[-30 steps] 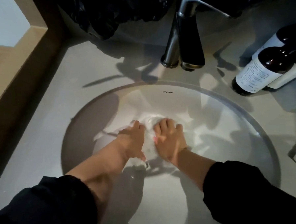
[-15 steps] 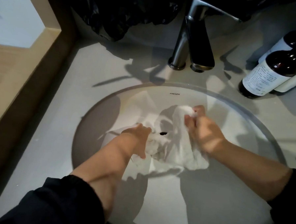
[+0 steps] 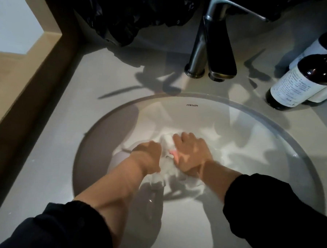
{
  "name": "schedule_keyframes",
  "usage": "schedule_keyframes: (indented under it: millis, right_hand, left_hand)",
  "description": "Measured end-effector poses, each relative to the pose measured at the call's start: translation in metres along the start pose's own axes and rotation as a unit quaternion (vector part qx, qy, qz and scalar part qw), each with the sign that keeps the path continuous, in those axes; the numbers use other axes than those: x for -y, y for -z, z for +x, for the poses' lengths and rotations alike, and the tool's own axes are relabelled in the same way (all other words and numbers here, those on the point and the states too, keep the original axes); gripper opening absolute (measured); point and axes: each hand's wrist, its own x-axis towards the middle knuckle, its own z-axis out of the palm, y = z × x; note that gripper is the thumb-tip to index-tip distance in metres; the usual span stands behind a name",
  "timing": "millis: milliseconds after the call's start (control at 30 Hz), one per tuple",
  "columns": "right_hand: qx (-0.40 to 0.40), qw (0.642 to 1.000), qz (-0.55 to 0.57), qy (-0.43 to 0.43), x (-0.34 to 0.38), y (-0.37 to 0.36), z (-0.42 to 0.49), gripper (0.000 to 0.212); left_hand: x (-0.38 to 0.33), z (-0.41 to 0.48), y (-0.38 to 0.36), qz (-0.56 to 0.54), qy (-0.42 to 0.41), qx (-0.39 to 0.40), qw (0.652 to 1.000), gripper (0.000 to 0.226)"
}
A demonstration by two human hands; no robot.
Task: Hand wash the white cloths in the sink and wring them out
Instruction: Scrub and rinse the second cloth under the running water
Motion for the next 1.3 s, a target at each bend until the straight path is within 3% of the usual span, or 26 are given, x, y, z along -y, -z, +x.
schedule_keyframes:
  millis: [100,200,267,333,433,533,567,700,767,933,1067,1133,1200,1233,1267,1300]
  right_hand:
    - [-0.022,0.995,0.084,-0.039,-0.004,0.007,0.005,0.046]
    - [-0.013,0.965,0.186,-0.182,-0.016,0.015,0.003,0.053]
    - [-0.010,0.936,0.248,-0.248,-0.032,0.024,-0.005,0.053]
    - [-0.049,0.932,0.252,-0.257,-0.038,0.033,-0.017,0.050]
    - [-0.049,0.973,0.118,-0.192,-0.012,0.030,-0.036,0.047]
    - [0.011,0.994,-0.070,-0.082,0.021,0.003,-0.043,0.061]
    - [0.033,0.992,-0.093,-0.082,0.022,-0.003,-0.039,0.064]
    - [-0.019,0.993,-0.116,-0.022,0.004,-0.013,-0.016,0.058]
    - [0.006,0.994,-0.110,0.002,-0.001,-0.007,-0.007,0.055]
    - [-0.024,0.999,0.025,-0.004,-0.009,0.006,0.001,0.045]
    - [-0.036,0.973,0.208,-0.092,-0.025,0.022,0.001,0.048]
    - [-0.071,0.925,0.346,-0.138,-0.035,0.032,-0.010,0.042]
    - [-0.071,0.827,0.520,-0.200,-0.048,0.047,-0.029,0.028]
    - [-0.043,0.802,0.552,-0.225,-0.056,0.055,-0.040,0.021]
    - [0.000,0.821,0.520,-0.236,-0.068,0.061,-0.049,0.015]
    - [0.060,0.872,0.426,-0.232,-0.082,0.066,-0.058,0.008]
  left_hand:
    - [0.001,-0.004,0.000,-0.018,0.015,-0.033,0.999,0.041]
    - [0.001,-0.008,-0.001,-0.027,0.032,-0.082,0.996,0.029]
    - [0.001,-0.007,0.000,-0.032,0.028,-0.097,0.994,0.029]
    - [0.005,-0.006,0.002,-0.034,0.002,-0.087,0.996,0.040]
    - [0.010,-0.002,0.005,-0.027,-0.041,-0.047,0.998,0.063]
    - [0.015,0.002,0.006,-0.051,-0.024,-0.047,0.997,0.060]
    - [0.016,0.004,0.006,-0.064,-0.018,-0.058,0.996,0.058]
    - [0.010,0.004,0.003,-0.072,-0.019,-0.088,0.993,0.062]
    - [0.007,0.004,0.002,-0.063,-0.025,-0.077,0.995,0.063]
    - [0.004,0.003,0.001,-0.046,-0.017,-0.050,0.997,0.056]
    - [0.000,0.001,0.003,-0.019,-0.005,-0.020,1.000,0.035]
    - [0.003,-0.005,0.015,-0.029,0.036,-0.025,0.999,0.031]
    - [0.013,-0.013,0.031,-0.038,0.086,-0.050,0.994,0.034]
    - [0.017,-0.017,0.038,-0.040,0.105,-0.073,0.991,0.035]
    - [0.020,-0.020,0.042,-0.033,0.112,-0.106,0.987,0.034]
    - [0.017,-0.023,0.043,-0.016,0.103,-0.144,0.984,0.032]
